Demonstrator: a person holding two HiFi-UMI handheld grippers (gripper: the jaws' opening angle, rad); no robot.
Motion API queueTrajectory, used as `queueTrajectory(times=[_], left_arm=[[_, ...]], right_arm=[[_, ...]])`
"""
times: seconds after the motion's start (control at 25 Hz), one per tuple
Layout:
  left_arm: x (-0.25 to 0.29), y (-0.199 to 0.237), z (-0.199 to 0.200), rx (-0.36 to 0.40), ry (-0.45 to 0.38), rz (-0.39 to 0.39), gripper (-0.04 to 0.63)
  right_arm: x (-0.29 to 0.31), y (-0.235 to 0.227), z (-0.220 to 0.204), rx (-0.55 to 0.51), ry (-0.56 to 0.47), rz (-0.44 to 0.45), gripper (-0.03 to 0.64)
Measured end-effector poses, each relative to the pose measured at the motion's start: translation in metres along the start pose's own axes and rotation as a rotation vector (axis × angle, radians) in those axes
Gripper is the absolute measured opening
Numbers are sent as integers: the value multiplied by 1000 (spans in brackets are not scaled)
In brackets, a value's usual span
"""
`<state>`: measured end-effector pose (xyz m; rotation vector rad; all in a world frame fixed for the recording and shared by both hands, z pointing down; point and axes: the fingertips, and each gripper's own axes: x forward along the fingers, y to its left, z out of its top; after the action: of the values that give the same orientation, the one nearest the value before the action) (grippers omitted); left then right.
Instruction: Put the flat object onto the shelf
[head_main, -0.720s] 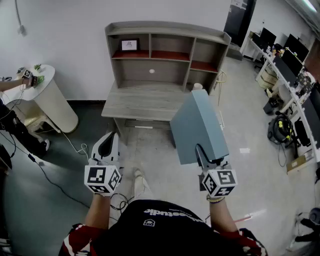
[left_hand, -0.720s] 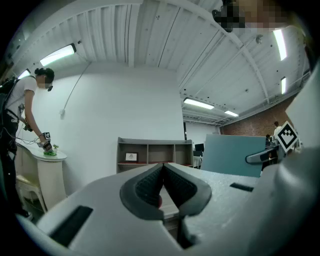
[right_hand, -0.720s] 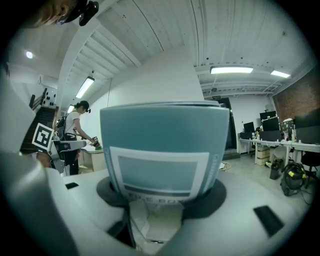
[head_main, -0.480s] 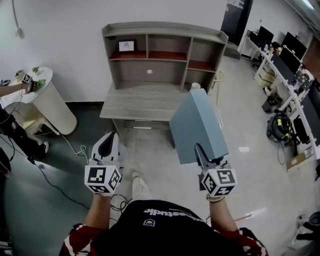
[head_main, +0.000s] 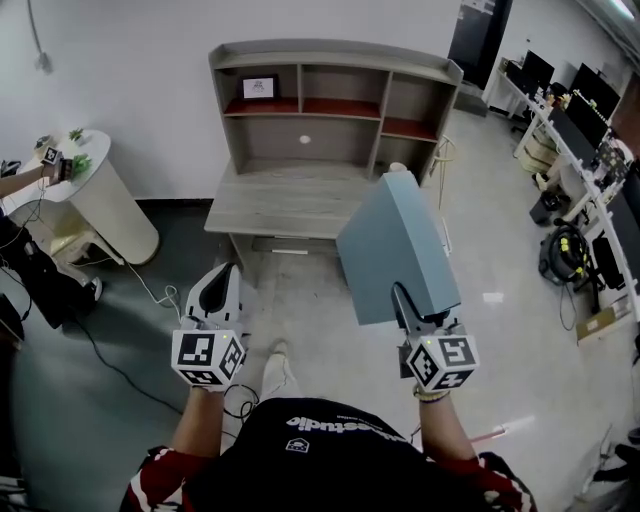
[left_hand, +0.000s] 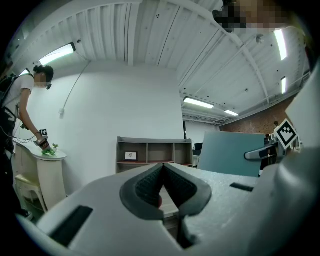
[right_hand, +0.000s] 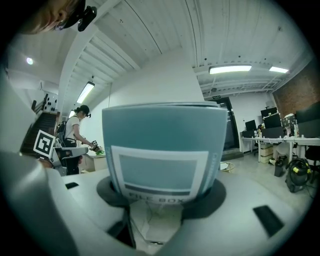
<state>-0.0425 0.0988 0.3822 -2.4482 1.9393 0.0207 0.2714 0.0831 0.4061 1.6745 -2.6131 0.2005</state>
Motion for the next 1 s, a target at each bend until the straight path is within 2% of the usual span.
queueTrajectory(times=[0.68, 1.0], left_arm=[[15, 5, 8, 0, -14, -11, 6], [36, 22, 5, -11, -6, -19, 6]], right_arm=[[20, -1, 6, 3, 2, -3, 268], [49, 1, 12, -12, 11, -12, 268]])
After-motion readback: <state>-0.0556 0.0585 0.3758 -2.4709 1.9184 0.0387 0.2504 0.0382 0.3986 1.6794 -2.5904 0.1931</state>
